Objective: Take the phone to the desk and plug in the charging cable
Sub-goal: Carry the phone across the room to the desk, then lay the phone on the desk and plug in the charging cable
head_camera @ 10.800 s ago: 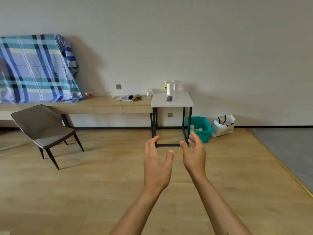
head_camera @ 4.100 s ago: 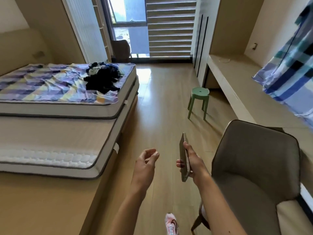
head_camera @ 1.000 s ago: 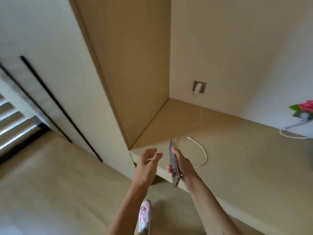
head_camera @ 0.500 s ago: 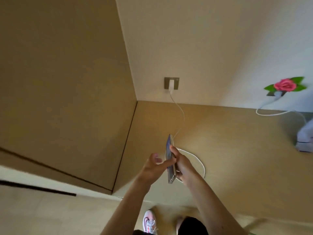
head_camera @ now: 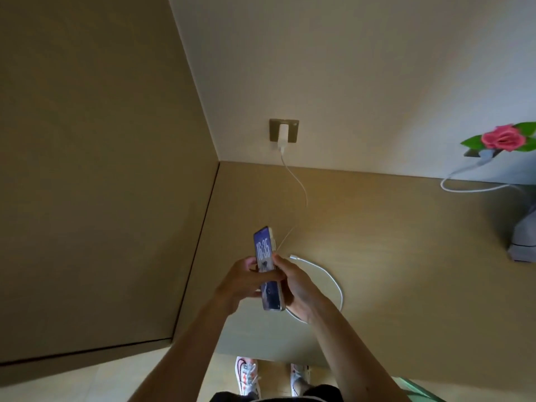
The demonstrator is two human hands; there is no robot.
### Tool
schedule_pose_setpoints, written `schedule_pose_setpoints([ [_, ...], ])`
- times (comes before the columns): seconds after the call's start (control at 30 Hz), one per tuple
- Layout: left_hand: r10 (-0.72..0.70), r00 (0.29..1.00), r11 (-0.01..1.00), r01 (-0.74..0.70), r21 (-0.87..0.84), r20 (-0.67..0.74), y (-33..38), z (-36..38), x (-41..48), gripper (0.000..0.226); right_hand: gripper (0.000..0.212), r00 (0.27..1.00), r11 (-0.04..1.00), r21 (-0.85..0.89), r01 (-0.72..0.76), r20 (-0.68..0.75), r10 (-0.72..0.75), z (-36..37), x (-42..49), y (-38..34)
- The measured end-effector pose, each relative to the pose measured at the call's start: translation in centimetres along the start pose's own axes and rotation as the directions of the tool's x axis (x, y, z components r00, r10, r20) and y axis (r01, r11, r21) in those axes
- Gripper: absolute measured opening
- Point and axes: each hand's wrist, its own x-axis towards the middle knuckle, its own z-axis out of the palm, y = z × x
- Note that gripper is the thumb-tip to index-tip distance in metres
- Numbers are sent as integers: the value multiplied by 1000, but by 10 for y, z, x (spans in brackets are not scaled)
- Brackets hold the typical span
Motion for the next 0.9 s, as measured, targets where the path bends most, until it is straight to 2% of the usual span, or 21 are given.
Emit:
schedule_pose_setpoints([
  [0.07,10,999,1000,-9,30,-42,-2,-3,11,66,52,999,998,58,-4,32,2,-2,6,0],
  [0.13,14,989,994,3,112,-145,-2,-7,25,67,46,1000,998,60,-19,24,17,-3,9,-1],
  [0.23,17,952,961,69,269,-306,-3,-16,52,62,38,991,998,49,-48,-126,54,-10,11,0],
  [0.3,28,920,920,130,371,-392,-3,-21,70,55,47,978,996,37,-84,-190,89,-21,11,8],
  [0.37,31,895,861,202,467,-444,-3,-22,86,61,51,963,992,46,-115,-239,122,-33,5,18],
  [0.47,30,880,770,281,573,-473,-5,-20,111,77,48,939,986,50,-160,-302,168,-51,-1,34],
  [0.63,12,874,667,355,655,-486,-17,-17,141,77,43,891,986,21,-168,-424,160,-78,-14,65],
  [0.9,49,856,597,388,703,-515,-27,-14,166,78,29,864,989,-40,-144,-493,106,-105,-25,91],
])
